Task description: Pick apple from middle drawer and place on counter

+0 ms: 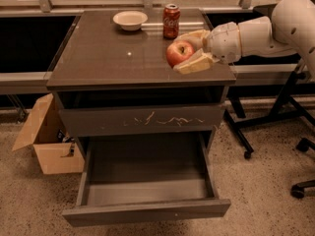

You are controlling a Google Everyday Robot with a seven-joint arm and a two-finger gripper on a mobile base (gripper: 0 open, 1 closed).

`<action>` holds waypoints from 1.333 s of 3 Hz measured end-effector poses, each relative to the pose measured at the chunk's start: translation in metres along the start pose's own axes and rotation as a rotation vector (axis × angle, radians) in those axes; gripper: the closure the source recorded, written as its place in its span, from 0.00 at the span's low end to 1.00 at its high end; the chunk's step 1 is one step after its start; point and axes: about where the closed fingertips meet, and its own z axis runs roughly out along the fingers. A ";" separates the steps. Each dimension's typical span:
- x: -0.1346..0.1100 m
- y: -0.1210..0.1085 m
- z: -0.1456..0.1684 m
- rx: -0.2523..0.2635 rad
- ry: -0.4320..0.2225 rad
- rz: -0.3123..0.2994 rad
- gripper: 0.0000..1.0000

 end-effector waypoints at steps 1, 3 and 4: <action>0.000 0.000 0.000 0.000 0.000 0.000 1.00; 0.004 -0.029 0.004 0.196 0.023 0.142 1.00; 0.016 -0.045 0.003 0.295 0.035 0.256 1.00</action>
Offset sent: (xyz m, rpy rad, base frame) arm 0.0391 -0.0045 0.0078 0.0590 0.0351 -0.2902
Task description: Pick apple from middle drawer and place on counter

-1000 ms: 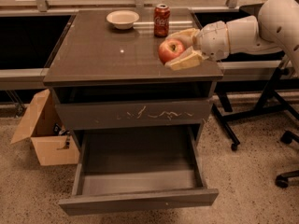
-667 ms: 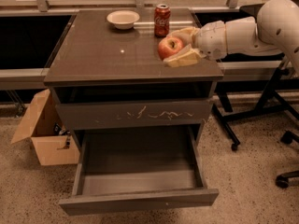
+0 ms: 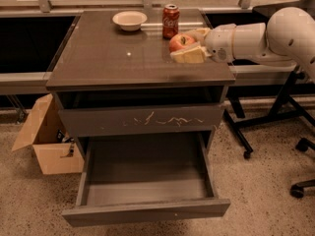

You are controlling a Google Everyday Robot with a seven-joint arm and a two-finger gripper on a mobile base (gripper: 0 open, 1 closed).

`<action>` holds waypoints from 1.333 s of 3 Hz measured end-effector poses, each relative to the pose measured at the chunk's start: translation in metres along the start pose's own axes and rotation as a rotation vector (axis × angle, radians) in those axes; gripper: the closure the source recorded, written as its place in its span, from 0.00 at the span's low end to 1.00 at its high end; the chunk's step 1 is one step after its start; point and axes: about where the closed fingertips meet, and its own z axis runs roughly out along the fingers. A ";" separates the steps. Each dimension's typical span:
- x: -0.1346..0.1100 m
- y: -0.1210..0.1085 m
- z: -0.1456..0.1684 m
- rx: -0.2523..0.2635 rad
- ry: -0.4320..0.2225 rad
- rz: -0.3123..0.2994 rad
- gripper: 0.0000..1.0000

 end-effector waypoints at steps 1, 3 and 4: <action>0.012 -0.019 0.003 0.034 0.021 0.116 1.00; 0.032 -0.052 0.009 -0.013 0.149 0.226 1.00; 0.041 -0.060 0.015 -0.033 0.208 0.231 1.00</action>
Offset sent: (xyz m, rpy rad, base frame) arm 0.0569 -0.0417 -0.0150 -0.0224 0.3022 -0.1051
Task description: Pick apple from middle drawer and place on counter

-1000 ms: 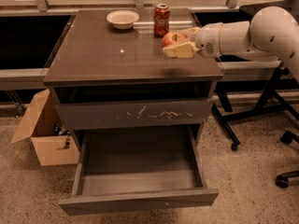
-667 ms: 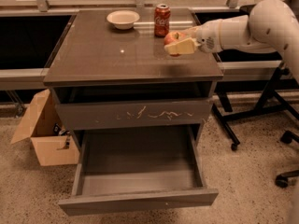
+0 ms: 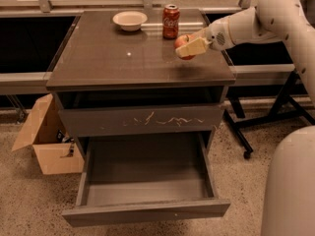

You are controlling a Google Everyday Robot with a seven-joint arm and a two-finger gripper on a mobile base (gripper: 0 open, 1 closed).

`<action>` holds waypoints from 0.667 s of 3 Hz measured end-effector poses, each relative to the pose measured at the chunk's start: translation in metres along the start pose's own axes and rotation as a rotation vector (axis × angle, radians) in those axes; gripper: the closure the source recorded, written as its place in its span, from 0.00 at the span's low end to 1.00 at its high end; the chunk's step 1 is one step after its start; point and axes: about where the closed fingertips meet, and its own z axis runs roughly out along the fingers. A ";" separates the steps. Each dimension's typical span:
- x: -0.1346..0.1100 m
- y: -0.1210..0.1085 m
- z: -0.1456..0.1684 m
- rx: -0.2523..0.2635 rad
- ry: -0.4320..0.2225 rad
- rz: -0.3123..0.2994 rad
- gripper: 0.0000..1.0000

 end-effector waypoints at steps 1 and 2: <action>0.005 -0.007 0.014 0.017 0.063 -0.064 1.00; 0.009 -0.010 0.023 0.029 0.091 -0.120 1.00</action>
Offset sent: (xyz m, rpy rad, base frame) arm 0.0224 0.0062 -0.0241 -0.2020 -0.1059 0.0473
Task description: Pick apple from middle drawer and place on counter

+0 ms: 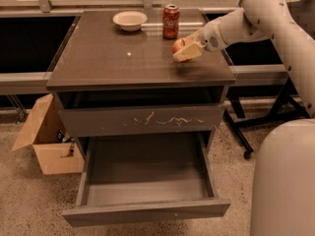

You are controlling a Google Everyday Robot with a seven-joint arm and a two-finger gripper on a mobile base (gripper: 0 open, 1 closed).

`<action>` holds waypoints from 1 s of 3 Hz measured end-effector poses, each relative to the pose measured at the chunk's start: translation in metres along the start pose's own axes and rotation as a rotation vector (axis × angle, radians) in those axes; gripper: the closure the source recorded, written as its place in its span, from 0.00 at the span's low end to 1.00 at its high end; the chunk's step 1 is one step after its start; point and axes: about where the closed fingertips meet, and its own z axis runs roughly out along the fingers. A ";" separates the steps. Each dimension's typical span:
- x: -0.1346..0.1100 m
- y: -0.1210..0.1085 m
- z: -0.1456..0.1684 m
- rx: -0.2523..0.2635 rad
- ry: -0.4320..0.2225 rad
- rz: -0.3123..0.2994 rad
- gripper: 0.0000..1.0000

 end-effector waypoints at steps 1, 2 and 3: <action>0.005 -0.006 0.009 0.007 -0.015 -0.023 1.00; 0.010 -0.011 0.015 0.016 -0.035 -0.027 0.74; 0.010 -0.011 0.015 0.016 -0.035 -0.027 0.49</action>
Offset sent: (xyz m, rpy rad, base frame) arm 0.0214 -0.0085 -0.0173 0.0313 -0.0723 -0.0064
